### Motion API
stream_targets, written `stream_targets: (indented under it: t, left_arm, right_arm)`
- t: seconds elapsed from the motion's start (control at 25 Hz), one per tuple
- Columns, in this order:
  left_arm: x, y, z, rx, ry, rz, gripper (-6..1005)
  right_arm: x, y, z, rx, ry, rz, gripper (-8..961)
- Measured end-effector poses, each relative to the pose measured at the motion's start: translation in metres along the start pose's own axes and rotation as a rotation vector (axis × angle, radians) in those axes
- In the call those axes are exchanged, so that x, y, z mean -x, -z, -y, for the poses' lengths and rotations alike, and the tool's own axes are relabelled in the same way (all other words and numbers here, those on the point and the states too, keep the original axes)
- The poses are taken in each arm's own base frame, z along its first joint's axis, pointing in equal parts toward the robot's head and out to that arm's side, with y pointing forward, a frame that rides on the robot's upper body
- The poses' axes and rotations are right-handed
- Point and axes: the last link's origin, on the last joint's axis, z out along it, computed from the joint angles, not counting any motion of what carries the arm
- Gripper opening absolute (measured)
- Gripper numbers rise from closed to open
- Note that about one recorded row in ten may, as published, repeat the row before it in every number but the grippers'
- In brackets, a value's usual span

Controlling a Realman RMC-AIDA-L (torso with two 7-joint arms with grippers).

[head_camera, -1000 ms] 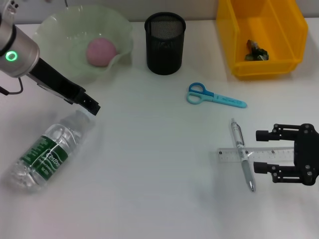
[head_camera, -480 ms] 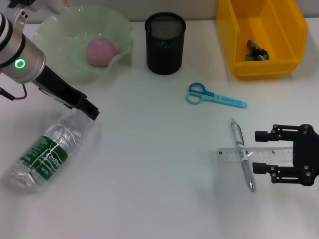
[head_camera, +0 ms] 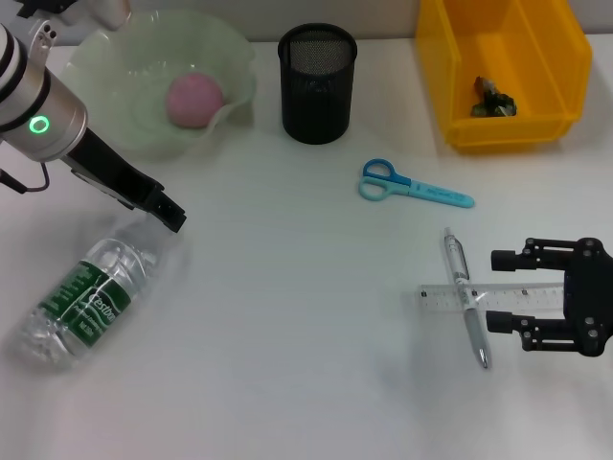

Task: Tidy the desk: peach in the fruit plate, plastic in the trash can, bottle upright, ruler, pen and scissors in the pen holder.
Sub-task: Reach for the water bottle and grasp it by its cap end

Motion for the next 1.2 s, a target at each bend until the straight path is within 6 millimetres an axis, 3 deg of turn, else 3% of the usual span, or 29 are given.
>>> stream_targets:
  t: [0.56,1.2]
  left_arm:
    - [0.0,-0.001,0.0,-0.001,-0.006,0.001,740]
    - [0.003,-0.02,0.001,-0.014,-0.015,0.01,741]
  right_arm:
    - [-0.001,0.001,-0.001,-0.004,-0.003,0.001,700]
    - [-0.002,-0.001,-0.001,-0.002,-0.005,0.001,700]
